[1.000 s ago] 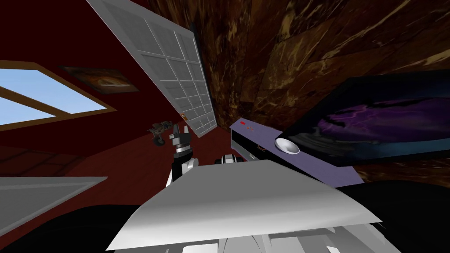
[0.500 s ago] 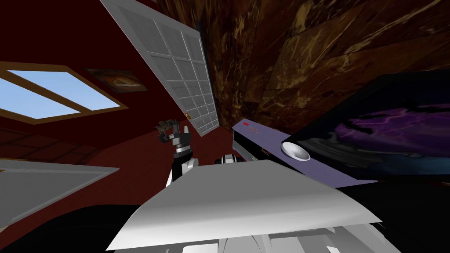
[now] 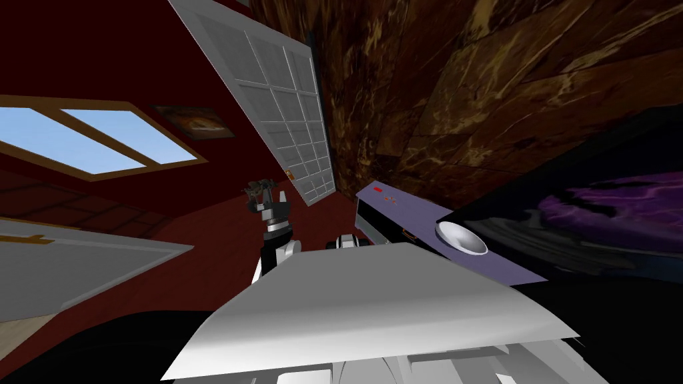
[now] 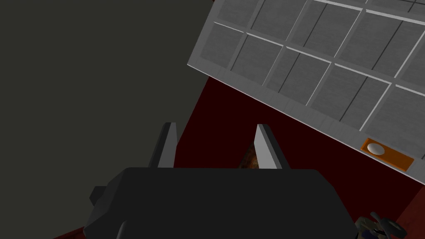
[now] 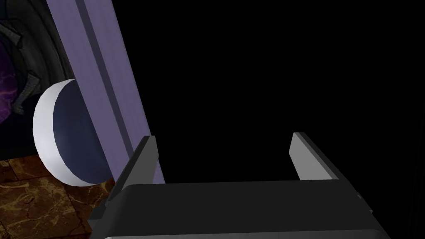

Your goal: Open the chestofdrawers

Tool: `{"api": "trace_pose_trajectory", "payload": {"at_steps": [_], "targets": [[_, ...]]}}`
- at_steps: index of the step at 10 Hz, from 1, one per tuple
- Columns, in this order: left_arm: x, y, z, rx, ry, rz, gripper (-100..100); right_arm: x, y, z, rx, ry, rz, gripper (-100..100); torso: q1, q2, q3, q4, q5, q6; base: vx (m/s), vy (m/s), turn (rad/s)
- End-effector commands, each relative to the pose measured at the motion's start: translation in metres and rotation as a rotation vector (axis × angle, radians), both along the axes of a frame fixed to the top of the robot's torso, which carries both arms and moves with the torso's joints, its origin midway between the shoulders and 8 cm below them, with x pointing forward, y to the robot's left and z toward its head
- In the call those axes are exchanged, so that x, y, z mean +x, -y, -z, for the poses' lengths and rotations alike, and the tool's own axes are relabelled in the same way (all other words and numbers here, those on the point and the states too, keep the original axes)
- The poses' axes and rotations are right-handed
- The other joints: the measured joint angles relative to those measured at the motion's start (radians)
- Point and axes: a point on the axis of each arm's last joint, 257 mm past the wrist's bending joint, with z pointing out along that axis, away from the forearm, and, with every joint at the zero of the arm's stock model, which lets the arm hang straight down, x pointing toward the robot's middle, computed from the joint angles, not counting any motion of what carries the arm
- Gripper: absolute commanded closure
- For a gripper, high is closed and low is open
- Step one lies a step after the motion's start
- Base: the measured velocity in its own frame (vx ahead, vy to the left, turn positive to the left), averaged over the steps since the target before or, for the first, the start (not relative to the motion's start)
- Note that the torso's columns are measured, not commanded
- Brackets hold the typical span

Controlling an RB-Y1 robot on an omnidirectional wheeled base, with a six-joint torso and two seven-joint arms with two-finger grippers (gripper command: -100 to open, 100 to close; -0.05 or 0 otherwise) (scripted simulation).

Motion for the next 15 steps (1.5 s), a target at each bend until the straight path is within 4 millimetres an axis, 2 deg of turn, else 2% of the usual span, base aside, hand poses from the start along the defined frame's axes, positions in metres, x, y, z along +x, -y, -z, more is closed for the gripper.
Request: {"api": "trace_pose_trajectory", "payload": {"at_steps": [1,8,9,15], "targets": [[0.000,0.000,0.000,0.000,0.000,0.000,0,0.005,-0.008,-0.015,-0.099,-0.025,-0.051,-100,0.000,0.000,0.000,0.000,0.000,0.000,0.034,0.021,0.146],[0.000,0.000,0.000,0.000,0.000,0.000,0,0.016,-0.028,-0.041,-0.269,-0.057,-0.150,-100,0.000,0.000,0.000,0.000,0.000,0.000,0.030,0.025,0.080],[0.000,0.000,0.000,0.000,0.000,0.000,0,0.015,-0.025,-0.039,-0.253,-0.054,-0.140,-100,0.000,0.000,0.000,0.000,0.000,0.000,0.013,0.012,0.013],[0.000,0.000,0.000,0.000,0.000,0.000,0,-0.008,-0.030,-0.052,-0.259,-0.055,-0.143,-100,0.000,0.000,0.000,0.000,0.000,0.000,0.057,-0.043,-0.002]]}}
